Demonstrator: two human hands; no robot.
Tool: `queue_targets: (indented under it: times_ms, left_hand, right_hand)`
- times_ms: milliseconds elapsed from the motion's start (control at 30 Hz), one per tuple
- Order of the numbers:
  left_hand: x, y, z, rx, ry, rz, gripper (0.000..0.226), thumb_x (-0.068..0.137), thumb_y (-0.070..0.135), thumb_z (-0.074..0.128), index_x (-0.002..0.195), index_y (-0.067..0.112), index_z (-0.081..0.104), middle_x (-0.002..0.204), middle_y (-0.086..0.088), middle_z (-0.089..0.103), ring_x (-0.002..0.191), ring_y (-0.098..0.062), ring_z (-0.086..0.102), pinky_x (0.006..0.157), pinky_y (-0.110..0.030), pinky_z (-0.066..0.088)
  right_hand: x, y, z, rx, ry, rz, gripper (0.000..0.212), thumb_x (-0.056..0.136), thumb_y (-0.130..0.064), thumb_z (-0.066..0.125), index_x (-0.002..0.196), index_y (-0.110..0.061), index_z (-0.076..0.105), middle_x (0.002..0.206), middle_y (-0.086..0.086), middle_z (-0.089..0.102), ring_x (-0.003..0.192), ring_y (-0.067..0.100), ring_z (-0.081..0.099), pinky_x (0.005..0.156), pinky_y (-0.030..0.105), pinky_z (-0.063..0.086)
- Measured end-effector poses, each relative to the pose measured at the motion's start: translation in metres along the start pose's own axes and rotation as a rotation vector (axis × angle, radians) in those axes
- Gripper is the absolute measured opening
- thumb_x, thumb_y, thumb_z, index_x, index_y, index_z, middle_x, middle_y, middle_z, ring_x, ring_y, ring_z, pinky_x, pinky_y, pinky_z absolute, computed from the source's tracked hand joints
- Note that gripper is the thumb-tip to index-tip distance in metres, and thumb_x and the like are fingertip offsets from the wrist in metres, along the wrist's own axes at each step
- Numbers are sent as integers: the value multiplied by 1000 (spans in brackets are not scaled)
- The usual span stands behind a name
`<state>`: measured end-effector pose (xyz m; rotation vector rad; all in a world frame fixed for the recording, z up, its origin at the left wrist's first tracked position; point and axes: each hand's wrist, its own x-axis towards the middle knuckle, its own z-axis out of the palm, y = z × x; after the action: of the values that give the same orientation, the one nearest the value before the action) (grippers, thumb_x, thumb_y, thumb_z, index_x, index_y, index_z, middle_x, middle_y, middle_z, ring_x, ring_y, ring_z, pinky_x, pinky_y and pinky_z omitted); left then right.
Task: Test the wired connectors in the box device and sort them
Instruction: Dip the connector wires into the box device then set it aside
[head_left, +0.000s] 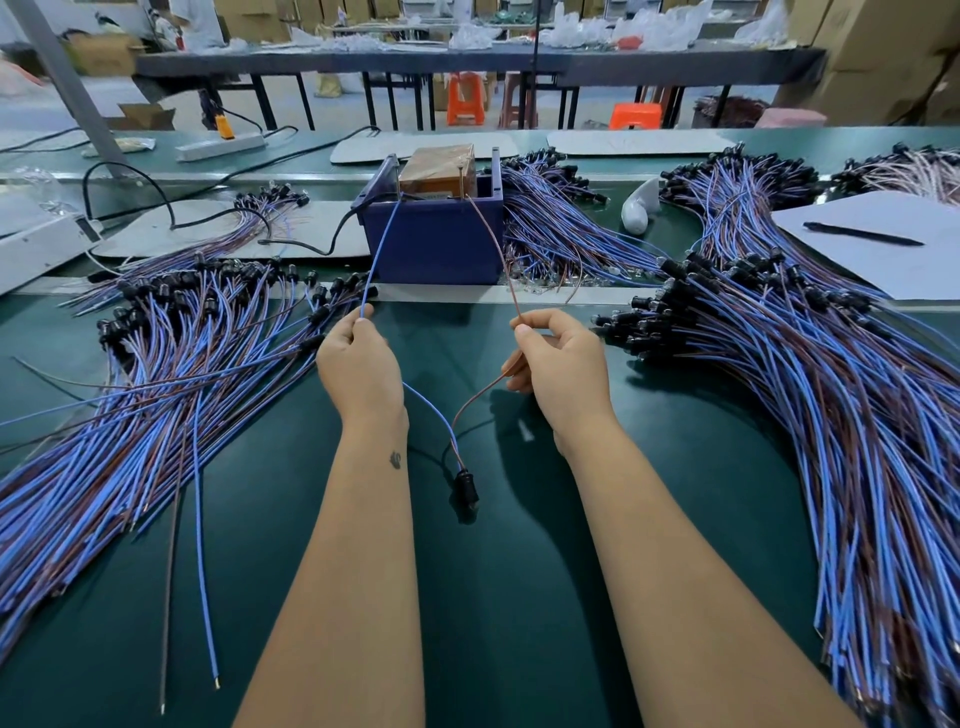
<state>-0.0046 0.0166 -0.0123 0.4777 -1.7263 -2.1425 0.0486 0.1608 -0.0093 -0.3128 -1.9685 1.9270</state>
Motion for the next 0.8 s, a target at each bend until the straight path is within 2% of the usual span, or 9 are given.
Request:
queue_targets:
  times_ms: [267,800]
  left_hand:
    - [1,0,0,8,-4,-4,33,95,8,39,109,15,68,57,7,38,39,-3,30,40,-17,30]
    - [-2,1,-1,10,-11,12,34,95,7,38,109,16,67,55,8,37,37,-2,30,39,-16,29]
  right_hand:
    - [1,1,0,-88,-1,2,17,94,-9,52,89,-16,67,48,-8,60,46,6,58,49,22,50]
    - [0,1,0,-143,-2,-2,16,95,-11,53,93,-15,69,53,-6,61,45,8,57,51,23,52]
